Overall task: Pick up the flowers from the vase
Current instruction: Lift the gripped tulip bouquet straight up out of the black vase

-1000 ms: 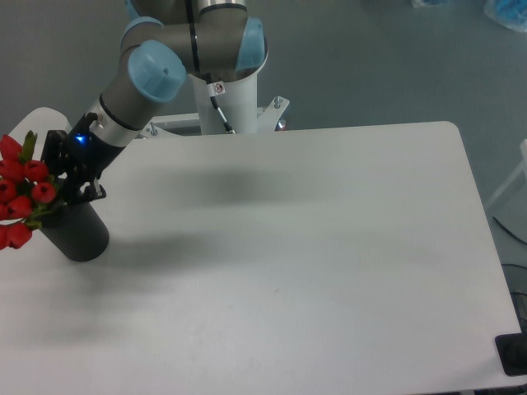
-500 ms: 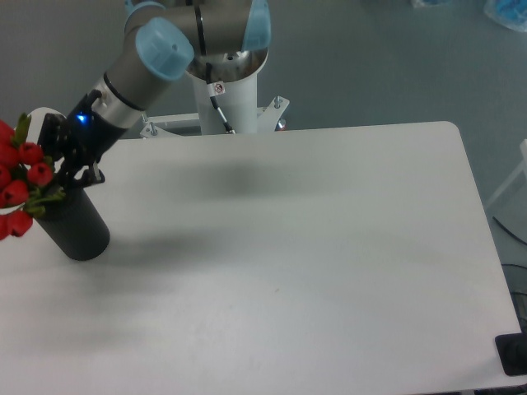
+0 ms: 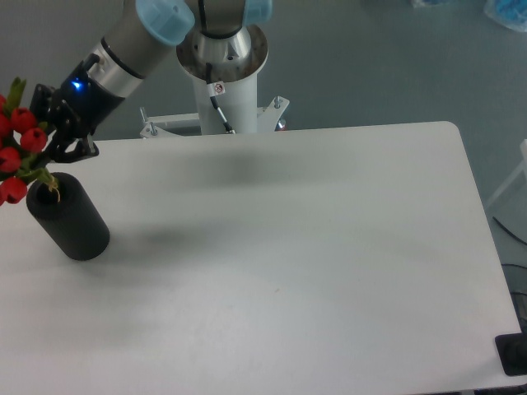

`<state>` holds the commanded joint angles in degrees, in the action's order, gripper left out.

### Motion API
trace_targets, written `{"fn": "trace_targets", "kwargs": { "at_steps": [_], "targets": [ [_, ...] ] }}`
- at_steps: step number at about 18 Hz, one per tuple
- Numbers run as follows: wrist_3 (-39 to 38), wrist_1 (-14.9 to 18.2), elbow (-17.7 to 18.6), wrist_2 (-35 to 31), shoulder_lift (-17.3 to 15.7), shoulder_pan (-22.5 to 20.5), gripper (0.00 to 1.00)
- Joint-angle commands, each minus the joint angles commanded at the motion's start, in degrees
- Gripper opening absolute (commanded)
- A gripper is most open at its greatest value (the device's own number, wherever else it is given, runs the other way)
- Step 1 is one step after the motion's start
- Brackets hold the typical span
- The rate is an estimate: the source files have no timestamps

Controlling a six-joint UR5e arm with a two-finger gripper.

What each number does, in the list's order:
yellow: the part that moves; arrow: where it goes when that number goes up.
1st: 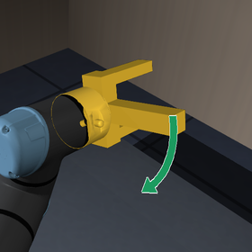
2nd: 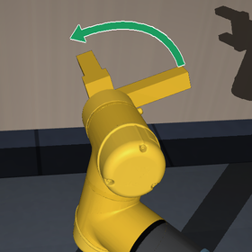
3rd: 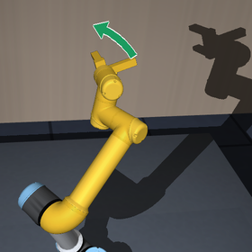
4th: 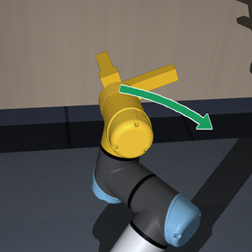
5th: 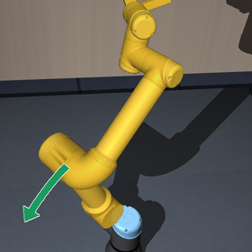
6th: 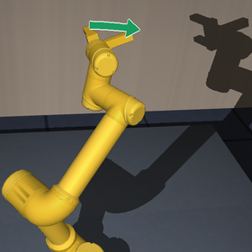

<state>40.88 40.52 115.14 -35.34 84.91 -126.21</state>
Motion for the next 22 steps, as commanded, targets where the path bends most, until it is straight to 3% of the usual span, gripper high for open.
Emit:
{"fn": "trace_targets", "kwargs": {
  "at_steps": [4,17,22],
  "targets": [
    [-3.4,0.0,-1.8,0.7,-1.5,-0.5,0.35],
    [-11.7,0.0,-9.8,3.2,-1.7,-4.2,0.31],
    [-11.3,0.0,-10.6,4.0,-1.1,-10.4,0.31]
  ]
}}
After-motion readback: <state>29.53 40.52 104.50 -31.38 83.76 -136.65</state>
